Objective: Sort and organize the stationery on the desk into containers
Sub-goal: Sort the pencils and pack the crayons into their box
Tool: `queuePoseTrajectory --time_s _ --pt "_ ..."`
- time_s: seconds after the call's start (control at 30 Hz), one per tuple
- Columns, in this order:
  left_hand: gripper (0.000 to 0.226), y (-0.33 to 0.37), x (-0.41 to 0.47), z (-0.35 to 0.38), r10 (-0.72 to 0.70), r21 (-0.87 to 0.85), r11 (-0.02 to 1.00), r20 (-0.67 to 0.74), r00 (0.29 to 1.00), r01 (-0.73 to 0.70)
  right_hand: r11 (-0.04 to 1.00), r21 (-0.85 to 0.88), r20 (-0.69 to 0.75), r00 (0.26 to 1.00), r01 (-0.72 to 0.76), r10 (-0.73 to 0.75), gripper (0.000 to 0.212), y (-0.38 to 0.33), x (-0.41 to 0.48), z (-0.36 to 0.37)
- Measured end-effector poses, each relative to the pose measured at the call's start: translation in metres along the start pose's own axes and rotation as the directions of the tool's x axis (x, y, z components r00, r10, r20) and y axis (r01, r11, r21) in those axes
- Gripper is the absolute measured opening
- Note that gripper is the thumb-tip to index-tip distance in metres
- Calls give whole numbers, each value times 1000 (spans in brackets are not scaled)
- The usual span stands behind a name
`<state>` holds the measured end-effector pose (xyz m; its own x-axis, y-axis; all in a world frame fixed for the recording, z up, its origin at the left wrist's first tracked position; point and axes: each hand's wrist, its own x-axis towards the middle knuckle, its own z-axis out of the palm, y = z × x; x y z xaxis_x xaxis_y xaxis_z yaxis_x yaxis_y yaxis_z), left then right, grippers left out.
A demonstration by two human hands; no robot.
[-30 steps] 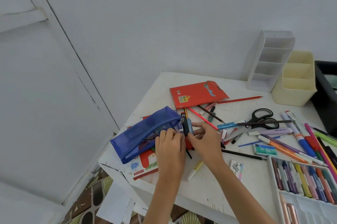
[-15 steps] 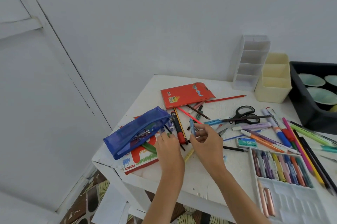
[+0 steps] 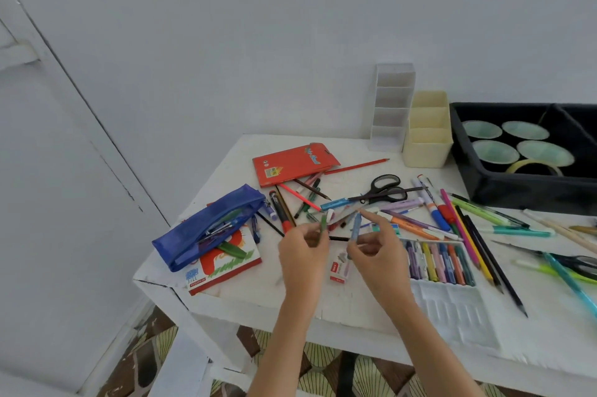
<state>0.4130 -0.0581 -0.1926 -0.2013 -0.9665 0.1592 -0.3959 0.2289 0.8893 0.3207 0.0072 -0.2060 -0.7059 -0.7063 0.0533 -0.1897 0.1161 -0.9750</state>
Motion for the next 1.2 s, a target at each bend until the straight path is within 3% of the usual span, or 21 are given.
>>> queuePoseTrajectory --time_s 0.1,0.37,0.6,0.9,1.07,1.2 --pt "20 12 -27 17 -46 -176 982 136 990 70 1000 -6 -44 999 -11 10 52 7 -8 -27" --pt "29 27 -81 51 -90 -226 958 341 936 175 998 31 -161 985 -62 66 36 30 -32 -101" --pt "29 22 -107 71 23 -127 992 326 945 19 996 -86 -102 994 -32 23 34 46 -55 -124" --pt "19 14 -122 77 170 40 983 194 966 -181 985 -172 -79 996 23 -37 36 51 -69 -113" --pt "21 9 -126 80 201 133 961 264 943 -242 974 -217 -30 997 68 -76 45 51 -72 -112" --pt "26 8 -128 82 190 182 952 275 943 -245 958 -268 -61 991 100 -120 35 55 -71 -109"
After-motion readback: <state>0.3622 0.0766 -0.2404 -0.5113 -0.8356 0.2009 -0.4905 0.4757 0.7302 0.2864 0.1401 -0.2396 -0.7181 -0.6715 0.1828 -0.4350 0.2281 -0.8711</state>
